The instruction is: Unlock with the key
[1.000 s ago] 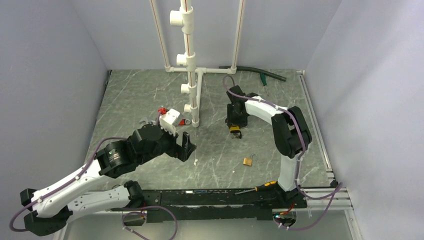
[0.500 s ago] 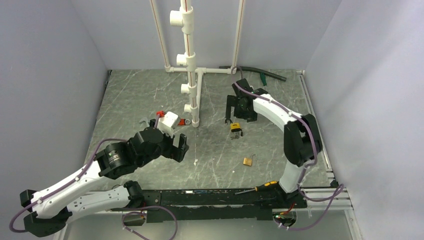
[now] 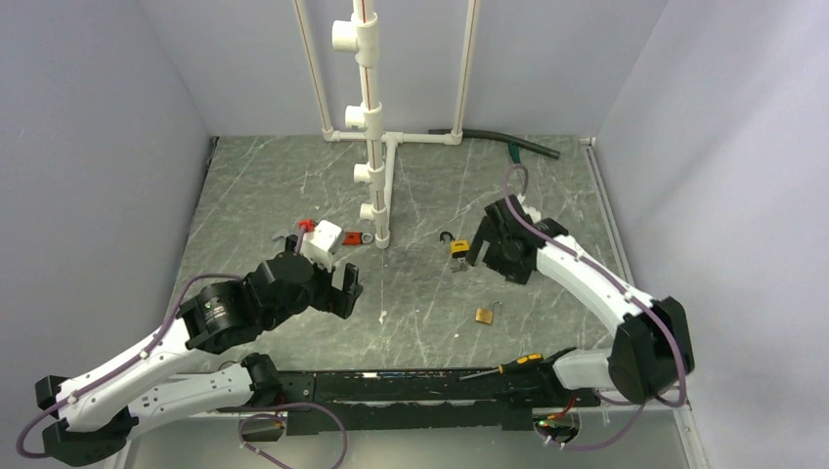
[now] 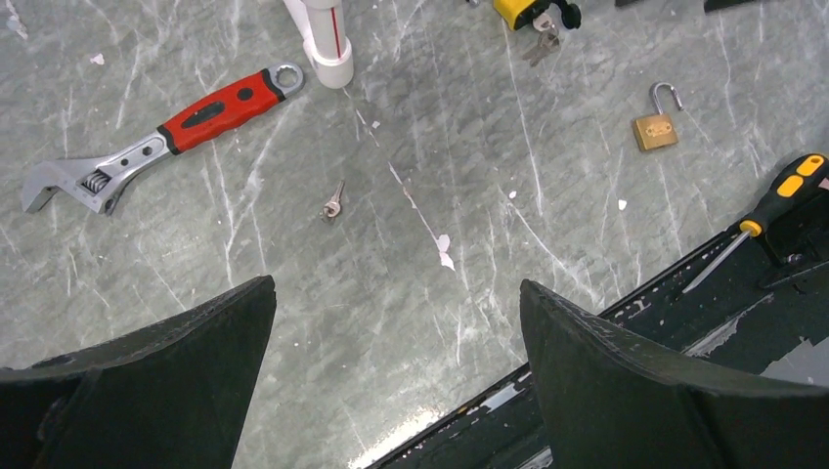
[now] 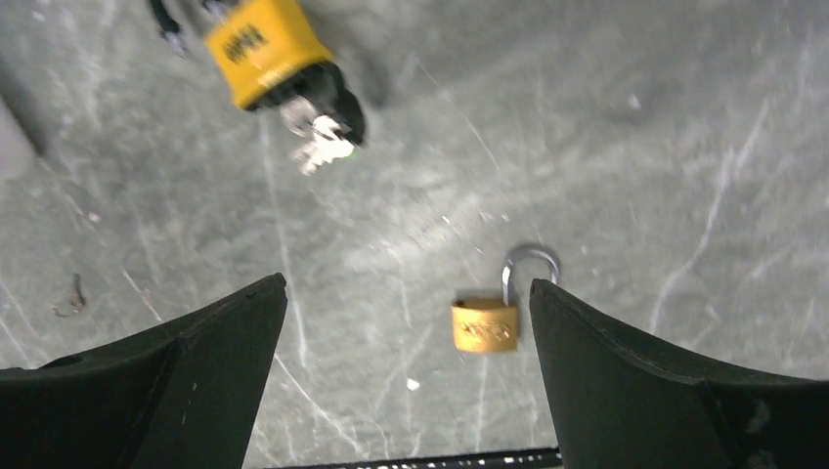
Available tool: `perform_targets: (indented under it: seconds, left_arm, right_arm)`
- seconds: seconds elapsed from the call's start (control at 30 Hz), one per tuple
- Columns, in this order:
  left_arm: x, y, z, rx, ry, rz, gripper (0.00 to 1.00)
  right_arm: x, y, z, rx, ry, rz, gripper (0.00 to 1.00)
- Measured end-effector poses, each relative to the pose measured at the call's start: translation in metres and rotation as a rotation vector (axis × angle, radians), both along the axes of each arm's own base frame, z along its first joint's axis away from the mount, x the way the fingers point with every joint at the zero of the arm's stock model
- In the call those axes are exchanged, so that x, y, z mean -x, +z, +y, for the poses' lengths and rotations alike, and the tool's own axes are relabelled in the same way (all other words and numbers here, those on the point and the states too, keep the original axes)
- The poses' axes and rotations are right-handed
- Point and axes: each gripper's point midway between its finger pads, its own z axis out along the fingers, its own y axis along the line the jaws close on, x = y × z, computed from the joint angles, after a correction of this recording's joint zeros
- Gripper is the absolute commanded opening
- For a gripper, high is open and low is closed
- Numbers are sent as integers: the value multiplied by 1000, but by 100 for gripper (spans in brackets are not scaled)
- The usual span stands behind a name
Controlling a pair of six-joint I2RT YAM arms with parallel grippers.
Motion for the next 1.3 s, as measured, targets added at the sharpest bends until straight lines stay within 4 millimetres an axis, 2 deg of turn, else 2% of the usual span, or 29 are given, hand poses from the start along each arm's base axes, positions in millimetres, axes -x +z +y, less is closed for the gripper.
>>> perform_targets:
  seconds: [0.1,0.2,0.67,0.83,1.3]
  left_arm:
    - [0,2,3,6,8,-9,100]
    - [0,2,5,1,12,-9,99]
    - [0,1,6,-4,19,-10,99]
    - [-1,1,7,-5,20,-11,99]
    - [-2,1,8,-8,28,-14,99]
  right_arm:
    - [24,-11,-8,-24,-50,20,94]
    - [38,-19,-13,-36,-89,38,94]
    - [57,-37,-15,-37,-142,82,91]
    - [63,-42,-13,-33,-139,97,85]
    - [86,-80,0,73,-55,188,81]
